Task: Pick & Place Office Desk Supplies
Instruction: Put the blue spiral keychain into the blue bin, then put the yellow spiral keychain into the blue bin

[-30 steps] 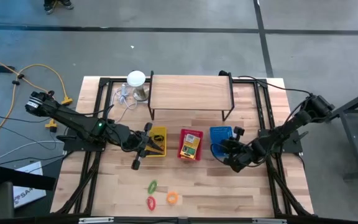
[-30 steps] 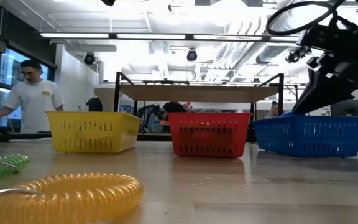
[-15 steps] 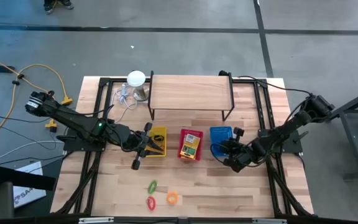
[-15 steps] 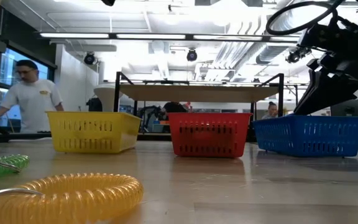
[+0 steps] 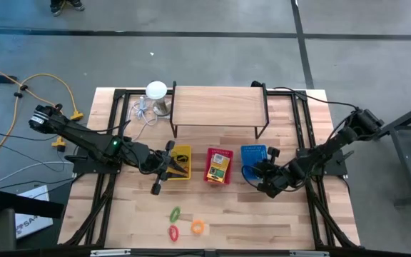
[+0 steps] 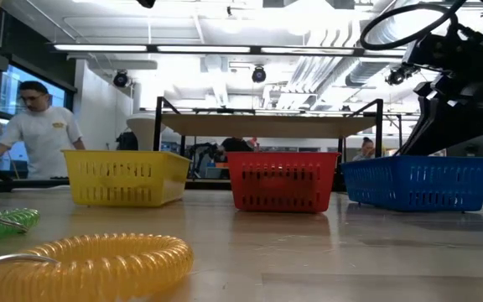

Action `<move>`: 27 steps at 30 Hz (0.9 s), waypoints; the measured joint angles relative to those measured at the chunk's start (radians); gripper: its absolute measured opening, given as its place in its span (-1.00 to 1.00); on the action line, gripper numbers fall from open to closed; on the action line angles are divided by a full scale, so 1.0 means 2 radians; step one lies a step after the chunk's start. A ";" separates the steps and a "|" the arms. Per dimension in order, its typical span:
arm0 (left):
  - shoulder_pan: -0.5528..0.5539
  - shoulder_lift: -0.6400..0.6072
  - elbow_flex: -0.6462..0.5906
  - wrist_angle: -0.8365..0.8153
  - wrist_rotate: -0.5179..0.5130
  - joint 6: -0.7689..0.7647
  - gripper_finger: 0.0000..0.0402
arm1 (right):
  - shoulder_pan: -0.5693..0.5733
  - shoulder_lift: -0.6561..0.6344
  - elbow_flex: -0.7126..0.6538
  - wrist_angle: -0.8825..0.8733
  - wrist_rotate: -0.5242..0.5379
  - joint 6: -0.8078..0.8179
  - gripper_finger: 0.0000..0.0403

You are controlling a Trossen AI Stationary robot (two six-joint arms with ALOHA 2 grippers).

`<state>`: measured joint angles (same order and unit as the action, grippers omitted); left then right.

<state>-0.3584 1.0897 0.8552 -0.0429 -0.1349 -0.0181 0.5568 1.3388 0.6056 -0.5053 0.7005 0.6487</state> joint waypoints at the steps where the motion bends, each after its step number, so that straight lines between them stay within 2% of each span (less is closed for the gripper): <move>1: 0.000 0.000 0.000 0.000 0.000 0.000 -0.73 | 0.000 0.000 0.000 0.000 0.001 0.000 -0.77; 7: 0.000 0.000 0.000 0.000 0.000 0.000 -0.73 | 0.000 0.000 0.000 0.000 0.013 0.001 -0.47; 12: 0.000 0.000 0.000 0.000 0.000 0.000 -0.73 | 0.000 0.000 0.000 0.000 0.013 0.001 -0.33; 27: 0.000 0.000 0.000 0.000 0.000 0.000 -0.73 | 0.000 0.000 0.000 0.006 0.016 0.002 -0.38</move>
<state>-0.3584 1.0897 0.8555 -0.0429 -0.1349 -0.0181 0.5564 1.3388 0.6060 -0.4934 0.7325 0.6535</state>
